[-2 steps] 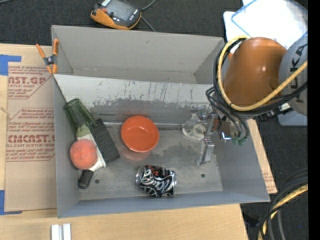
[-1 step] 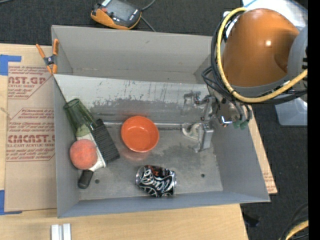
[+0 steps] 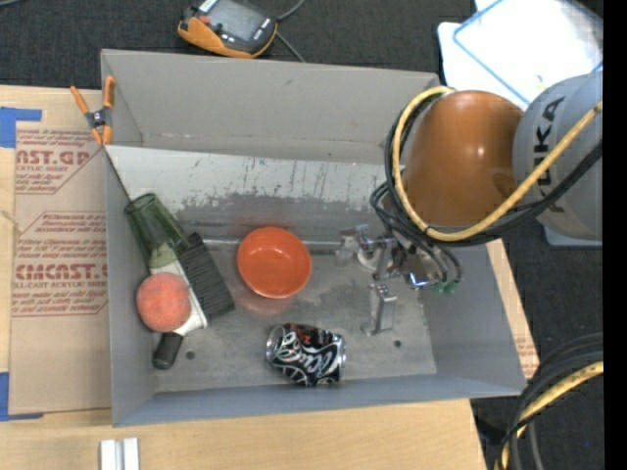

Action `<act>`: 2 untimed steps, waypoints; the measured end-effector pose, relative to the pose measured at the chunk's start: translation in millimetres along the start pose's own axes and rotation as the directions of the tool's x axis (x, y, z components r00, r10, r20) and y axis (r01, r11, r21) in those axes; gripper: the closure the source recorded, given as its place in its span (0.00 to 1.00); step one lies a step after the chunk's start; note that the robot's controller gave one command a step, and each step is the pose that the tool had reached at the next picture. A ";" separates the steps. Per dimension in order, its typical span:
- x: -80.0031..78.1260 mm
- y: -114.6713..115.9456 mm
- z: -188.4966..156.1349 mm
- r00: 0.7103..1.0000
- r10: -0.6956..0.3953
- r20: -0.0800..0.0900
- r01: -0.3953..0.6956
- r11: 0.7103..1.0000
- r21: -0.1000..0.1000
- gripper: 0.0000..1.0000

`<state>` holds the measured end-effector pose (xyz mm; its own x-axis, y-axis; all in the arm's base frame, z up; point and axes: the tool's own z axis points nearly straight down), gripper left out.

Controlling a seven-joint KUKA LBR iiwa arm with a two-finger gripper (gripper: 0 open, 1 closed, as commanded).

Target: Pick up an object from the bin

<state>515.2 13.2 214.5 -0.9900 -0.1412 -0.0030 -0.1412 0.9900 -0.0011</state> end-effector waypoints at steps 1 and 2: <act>2.4 86.2 -34.7 0.999 0.046 0.018 -0.046 0.999 -0.001 1.00; 2.4 86.2 -34.7 0.999 0.046 0.017 -0.046 0.999 -0.001 1.00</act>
Offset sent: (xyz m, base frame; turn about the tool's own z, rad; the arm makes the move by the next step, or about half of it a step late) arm 0.0000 0.0000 0.0000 0.0000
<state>500.6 98.1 249.0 -0.9952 -0.0955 -0.0205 -0.0955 0.9954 -0.0003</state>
